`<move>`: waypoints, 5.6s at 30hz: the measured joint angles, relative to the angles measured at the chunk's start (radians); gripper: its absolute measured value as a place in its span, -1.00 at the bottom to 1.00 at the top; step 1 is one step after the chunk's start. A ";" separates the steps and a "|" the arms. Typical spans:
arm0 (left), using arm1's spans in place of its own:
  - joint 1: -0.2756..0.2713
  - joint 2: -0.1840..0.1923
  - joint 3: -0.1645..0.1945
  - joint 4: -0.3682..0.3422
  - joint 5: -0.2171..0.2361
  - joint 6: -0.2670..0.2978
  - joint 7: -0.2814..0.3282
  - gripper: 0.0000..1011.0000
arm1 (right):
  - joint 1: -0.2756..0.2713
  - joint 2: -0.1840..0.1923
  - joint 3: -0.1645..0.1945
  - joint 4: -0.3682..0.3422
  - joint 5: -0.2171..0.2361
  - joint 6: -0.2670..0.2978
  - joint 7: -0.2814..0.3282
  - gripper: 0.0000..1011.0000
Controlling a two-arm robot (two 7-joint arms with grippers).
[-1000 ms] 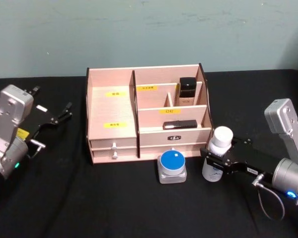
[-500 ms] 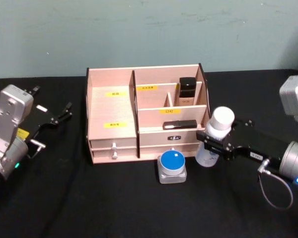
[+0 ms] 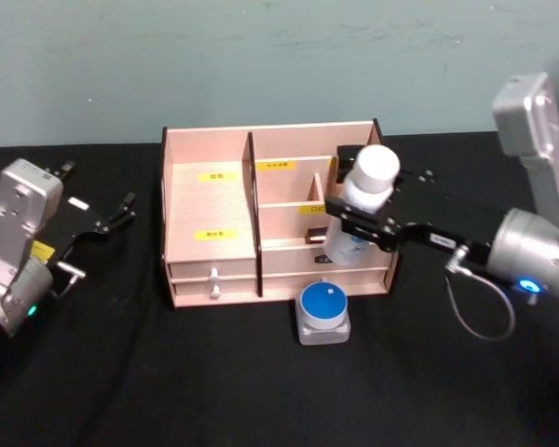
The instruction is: Pick up the facial cleanser and watermelon frost from the table and place them into the tiered storage box.
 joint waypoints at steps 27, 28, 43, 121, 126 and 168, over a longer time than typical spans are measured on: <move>0.000 0.000 0.000 0.000 0.000 0.000 0.000 0.98 | 0.285 -0.183 -0.142 0.302 -0.097 -0.005 -0.029 0.19; 0.000 0.000 0.000 0.000 0.000 0.000 0.000 0.98 | 0.291 -0.188 -0.143 0.312 -0.099 -0.007 -0.029 0.19; 0.000 0.000 0.000 0.000 0.000 0.000 0.000 0.98 | 0.361 -0.261 -0.158 0.449 -0.141 -0.032 -0.019 0.19; 0.000 0.000 0.000 0.000 0.000 0.000 0.000 0.98 | 0.202 -0.118 -0.101 0.117 -0.129 0.136 -0.010 0.98; 0.000 0.000 0.000 0.000 0.000 0.000 0.000 0.98 | 0.126 -0.060 -0.069 0.004 -0.101 0.161 -0.035 0.98; 0.000 0.000 0.000 0.000 0.000 0.000 0.000 0.98 | -0.181 -0.006 -0.072 -0.167 -0.191 0.368 -0.218 0.98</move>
